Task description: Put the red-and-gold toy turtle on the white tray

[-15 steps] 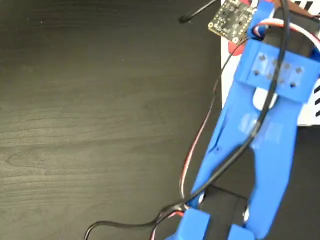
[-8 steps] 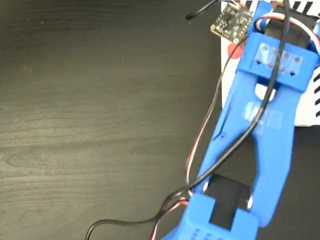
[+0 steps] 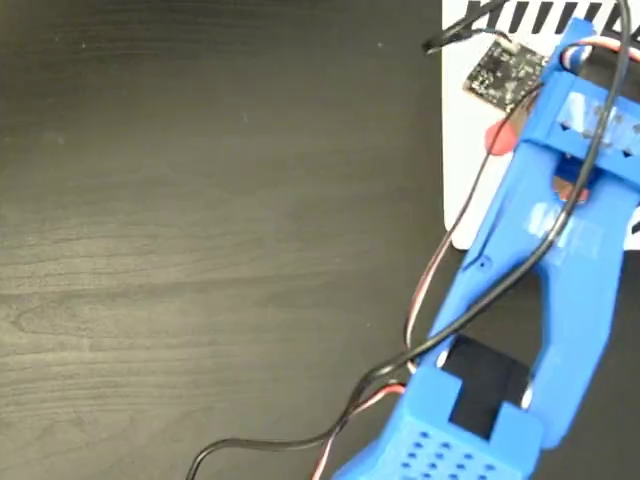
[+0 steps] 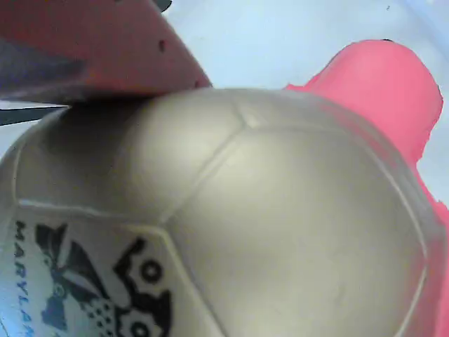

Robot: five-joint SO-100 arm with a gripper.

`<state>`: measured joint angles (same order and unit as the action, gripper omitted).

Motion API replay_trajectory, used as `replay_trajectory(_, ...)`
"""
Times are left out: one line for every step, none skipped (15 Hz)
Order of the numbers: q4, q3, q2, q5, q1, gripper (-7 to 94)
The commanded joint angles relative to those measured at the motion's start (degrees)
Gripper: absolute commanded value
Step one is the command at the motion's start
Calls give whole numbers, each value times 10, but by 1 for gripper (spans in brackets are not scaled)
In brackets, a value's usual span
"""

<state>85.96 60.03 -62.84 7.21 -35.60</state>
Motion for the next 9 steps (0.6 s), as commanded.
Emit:
replay_trajectory(-7, -25, -29, 5, -9, 0)
replay_trajectory(-12, -26, -29, 9, -11, 1)
replay_trajectory(-13, -29, -28, 10, -12, 1)
replay_trajectory(-13, -32, -28, 8, -16, 1)
replay_trajectory(-17, -32, -28, 7, -19, 1)
replay_trajectory(-17, -33, -26, 4, -21, 5)
replay_trajectory(-17, -34, -25, 2, -23, 11)
replay_trajectory(-17, -35, -24, -1, -25, 14)
replay_trajectory(-17, -33, -24, -5, -25, 20)
